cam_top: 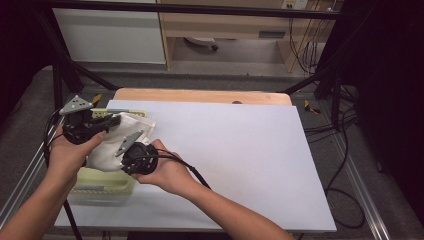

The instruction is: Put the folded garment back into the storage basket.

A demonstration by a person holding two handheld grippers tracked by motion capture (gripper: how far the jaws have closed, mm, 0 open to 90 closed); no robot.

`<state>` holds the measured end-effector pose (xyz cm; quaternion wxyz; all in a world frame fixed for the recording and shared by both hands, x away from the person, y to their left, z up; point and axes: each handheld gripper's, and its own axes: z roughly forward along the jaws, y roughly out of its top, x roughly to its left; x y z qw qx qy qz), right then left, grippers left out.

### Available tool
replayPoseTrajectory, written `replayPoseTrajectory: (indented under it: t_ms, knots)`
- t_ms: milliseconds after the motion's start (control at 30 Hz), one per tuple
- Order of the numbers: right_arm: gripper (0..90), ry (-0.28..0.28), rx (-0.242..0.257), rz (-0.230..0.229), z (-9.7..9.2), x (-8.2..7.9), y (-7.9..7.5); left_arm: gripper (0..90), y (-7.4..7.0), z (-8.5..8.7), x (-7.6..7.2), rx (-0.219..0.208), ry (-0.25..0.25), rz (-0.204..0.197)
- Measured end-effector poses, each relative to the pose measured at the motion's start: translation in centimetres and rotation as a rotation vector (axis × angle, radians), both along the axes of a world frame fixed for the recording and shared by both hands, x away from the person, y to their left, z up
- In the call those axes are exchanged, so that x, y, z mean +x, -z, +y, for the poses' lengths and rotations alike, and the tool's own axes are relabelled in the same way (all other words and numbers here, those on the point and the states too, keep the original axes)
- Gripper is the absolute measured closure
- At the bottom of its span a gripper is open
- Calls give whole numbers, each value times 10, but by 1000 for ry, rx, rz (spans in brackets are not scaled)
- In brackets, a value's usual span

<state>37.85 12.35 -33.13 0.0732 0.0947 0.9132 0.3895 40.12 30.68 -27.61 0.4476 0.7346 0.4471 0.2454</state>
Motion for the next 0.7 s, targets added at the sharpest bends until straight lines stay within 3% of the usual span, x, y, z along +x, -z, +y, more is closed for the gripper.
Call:
replayPoseTrajectory:
  t_ms: [300, 700]
  knots:
    - [773, 9, 35, 10, 11, 3, 4, 817, 1, 15, -1, -11, -26, 3]
    - [773, 4, 56, 10, 19, 5, 10, 817, 1, 23, 1, 16, -38, 15]
